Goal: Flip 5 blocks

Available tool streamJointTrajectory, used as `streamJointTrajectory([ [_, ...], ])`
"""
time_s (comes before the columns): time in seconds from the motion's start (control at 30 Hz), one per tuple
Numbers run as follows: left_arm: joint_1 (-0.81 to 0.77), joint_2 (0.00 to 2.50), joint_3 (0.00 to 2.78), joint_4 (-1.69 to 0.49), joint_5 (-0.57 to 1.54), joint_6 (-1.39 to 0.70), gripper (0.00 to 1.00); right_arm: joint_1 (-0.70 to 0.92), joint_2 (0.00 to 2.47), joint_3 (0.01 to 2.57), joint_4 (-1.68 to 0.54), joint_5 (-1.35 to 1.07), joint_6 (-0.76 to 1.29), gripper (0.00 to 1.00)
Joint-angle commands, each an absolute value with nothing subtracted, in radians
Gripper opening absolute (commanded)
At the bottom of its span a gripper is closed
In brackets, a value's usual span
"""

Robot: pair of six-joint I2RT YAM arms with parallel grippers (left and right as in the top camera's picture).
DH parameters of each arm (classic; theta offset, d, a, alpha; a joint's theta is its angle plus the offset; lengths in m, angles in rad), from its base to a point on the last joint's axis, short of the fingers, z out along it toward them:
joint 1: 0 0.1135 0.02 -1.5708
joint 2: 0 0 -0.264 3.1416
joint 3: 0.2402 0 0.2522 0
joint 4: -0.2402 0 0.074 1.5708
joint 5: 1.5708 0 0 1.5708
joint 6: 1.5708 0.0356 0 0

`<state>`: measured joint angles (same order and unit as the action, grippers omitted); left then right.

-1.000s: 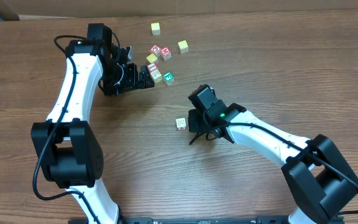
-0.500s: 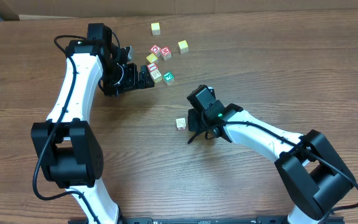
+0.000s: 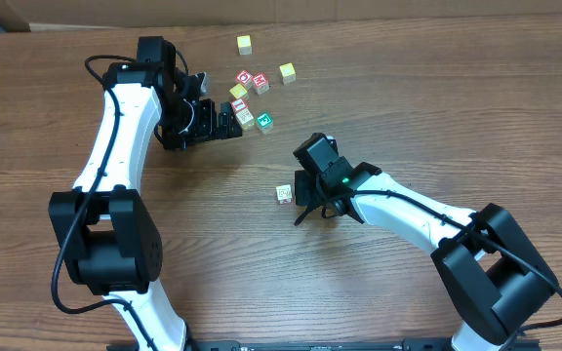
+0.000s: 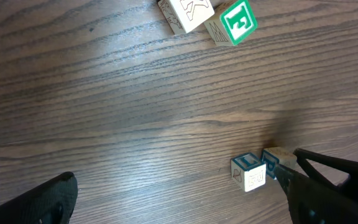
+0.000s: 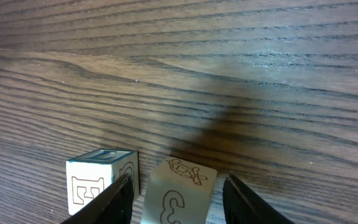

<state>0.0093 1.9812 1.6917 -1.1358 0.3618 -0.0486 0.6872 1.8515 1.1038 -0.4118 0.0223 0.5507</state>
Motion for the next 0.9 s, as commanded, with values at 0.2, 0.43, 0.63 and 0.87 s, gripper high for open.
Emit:
streamJointTrajectory([
  [0.2, 0.017, 1.990, 1.716, -1.136, 0.355, -0.037, 1.00, 0.651, 1.839, 1.196, -0.468, 0.024, 0.554, 0.50],
  [0.43, 0.017, 1.990, 1.716, -1.136, 0.355, -0.037, 1.00, 0.602, 1.828, 1.215, -0.542, 0.024, 0.597, 0.40],
  [0.63, 0.017, 1.990, 1.716, -1.136, 0.355, -0.037, 1.00, 0.574, 1.829, 1.185, -0.612, 0.023, 0.691, 0.04],
  [0.87, 0.017, 1.990, 1.716, -1.136, 0.355, -0.037, 1.00, 0.605, 1.839, 1.117, -0.553, -0.014, 0.734, 0.04],
])
